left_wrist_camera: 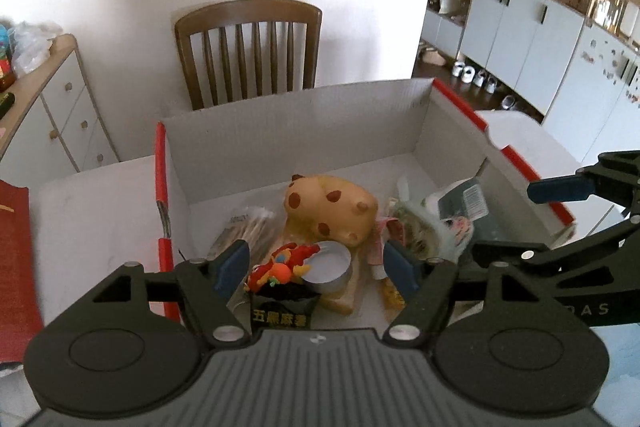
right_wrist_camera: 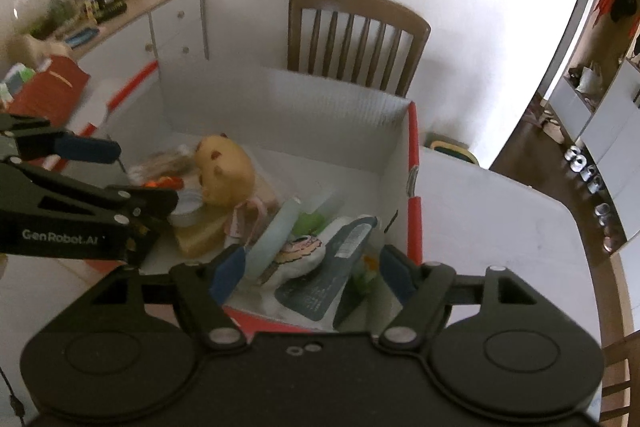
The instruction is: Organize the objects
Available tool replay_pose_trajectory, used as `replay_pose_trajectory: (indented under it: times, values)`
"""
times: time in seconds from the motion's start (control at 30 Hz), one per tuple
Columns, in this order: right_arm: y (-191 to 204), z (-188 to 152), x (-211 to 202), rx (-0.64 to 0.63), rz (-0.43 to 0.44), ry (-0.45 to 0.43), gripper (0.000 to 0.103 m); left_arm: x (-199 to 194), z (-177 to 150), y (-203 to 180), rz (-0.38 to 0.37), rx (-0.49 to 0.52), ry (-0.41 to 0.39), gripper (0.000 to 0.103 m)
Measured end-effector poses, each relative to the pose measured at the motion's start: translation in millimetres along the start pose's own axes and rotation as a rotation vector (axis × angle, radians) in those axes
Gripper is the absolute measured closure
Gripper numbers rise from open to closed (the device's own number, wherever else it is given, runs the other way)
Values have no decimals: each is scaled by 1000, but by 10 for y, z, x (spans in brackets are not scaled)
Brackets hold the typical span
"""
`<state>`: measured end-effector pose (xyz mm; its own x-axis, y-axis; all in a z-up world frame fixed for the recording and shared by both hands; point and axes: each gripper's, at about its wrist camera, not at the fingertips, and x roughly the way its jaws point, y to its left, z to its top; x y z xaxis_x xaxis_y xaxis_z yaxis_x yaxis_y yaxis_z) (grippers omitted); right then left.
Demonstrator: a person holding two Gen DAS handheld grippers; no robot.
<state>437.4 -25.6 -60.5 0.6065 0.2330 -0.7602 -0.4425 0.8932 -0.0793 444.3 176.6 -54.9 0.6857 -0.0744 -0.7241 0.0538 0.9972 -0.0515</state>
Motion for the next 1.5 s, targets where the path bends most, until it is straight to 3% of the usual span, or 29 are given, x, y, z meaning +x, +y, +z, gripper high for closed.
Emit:
replay_pose_trajectory:
  times: [0.5, 0.73, 0.83, 0.97, 1.07, 1.5]
  values:
    - [-74, -77, -621, 26, 106, -133, 21, -651, -58, -115, -37, -36, -100, 30]
    - [-89, -224, -847, 49, 161, -193, 13, -887, -176, -150, -42, -69, -136, 30]
    - [-121, -286, -925, 73, 175, -222, 8, -955, -228, -174, -40, -83, -145, 19]
    - [-142, -373, -1007, 86, 195, -246, 4, -1030, -298, -213, -45, -96, -152, 17]
    - [-149, -426, -1065, 89, 205, -260, 1, -1089, -354, -254, -40, -104, -164, 0]
    - [-159, -609, -1202, 81, 241, -273, 0, -1317, -519, -364, -21, -142, -206, 0]
